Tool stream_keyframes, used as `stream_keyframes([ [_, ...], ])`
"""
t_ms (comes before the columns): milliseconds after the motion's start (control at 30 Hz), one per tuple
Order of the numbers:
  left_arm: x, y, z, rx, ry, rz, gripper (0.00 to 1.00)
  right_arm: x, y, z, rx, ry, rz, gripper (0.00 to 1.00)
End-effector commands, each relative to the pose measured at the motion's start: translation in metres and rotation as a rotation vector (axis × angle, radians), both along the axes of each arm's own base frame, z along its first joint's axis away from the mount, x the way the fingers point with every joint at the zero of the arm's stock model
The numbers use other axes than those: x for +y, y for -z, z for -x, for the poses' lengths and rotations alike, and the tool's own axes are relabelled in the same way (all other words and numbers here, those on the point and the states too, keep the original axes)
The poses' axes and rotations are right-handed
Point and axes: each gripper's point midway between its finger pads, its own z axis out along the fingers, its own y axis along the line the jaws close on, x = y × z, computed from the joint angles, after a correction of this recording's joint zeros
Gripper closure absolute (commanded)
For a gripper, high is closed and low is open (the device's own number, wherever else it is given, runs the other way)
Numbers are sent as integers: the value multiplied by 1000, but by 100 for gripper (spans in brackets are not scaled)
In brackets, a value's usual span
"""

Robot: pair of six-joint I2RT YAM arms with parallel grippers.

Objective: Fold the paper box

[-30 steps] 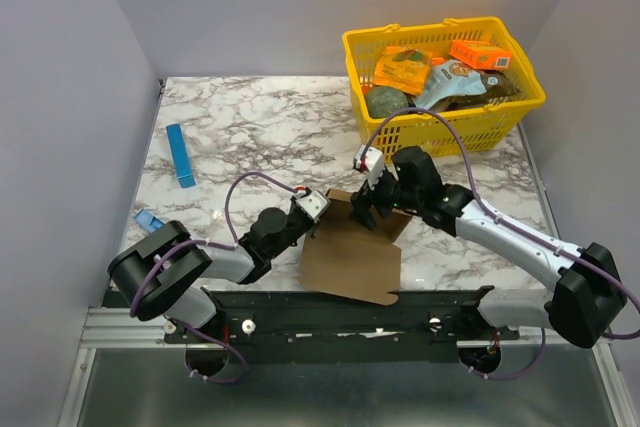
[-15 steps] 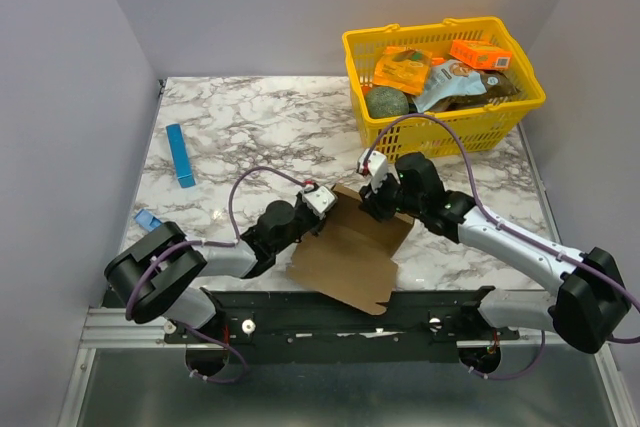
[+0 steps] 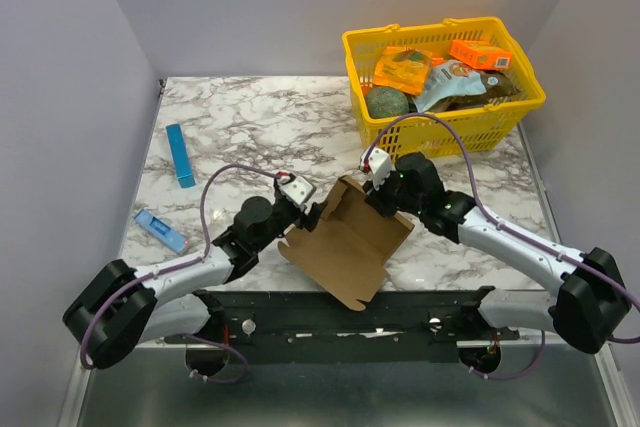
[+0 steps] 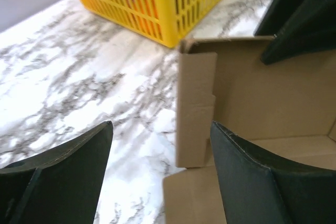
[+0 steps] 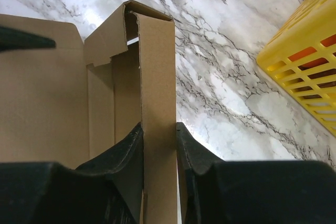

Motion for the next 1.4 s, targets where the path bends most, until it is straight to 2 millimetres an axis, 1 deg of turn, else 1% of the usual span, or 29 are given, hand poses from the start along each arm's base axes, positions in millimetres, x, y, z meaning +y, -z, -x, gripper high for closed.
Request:
stream_keyframes([
  [0, 21, -3, -5, 24, -9, 39, 25, 0, -8, -2, -47, 6, -3, 65],
  [33, 19, -3, -6, 28, 3, 38, 28, 1, -8, -1, -48, 2, -3, 65],
  [67, 17, 0, -7, 43, 15, 25, 33, 1, -9, -1, -50, -1, -3, 65],
  [100, 9, 1, -8, 58, 60, 17, 36, 1, -8, -1, -48, 2, -3, 65],
  [167, 1, 7, -9, 81, 96, -5, 42, 2, -9, 0, -52, 0, -3, 65],
  [200, -6, 9, -12, 93, 119, -10, 44, 2, -9, 0, -54, -1, -3, 65],
  [333, -16, 12, -18, 99, 157, -21, 51, 2, -10, 1, -57, -4, -2, 65],
  [400, -19, 10, -21, 94, 167, -20, 55, 2, -9, 1, -56, -4, -1, 65],
  [467, -21, 8, -22, 92, 180, -10, 57, 3, -9, 1, -56, -4, -1, 65],
  [667, -34, 13, -22, 128, 241, 5, 69, 4, -9, 1, -52, -8, -1, 65],
  [733, -38, 15, -23, 136, 257, 5, 70, 4, -9, 1, -50, -9, -3, 65],
  [967, -48, 11, -23, 139, 307, 17, 70, 5, -8, 1, -47, -14, -2, 65],
  [1200, -56, 16, -31, 147, 316, 8, 73, 6, -9, 1, -47, -16, -6, 65],
  [1367, -57, 18, -38, 142, 303, 5, 75, 6, -10, 2, -48, -16, -11, 65],
])
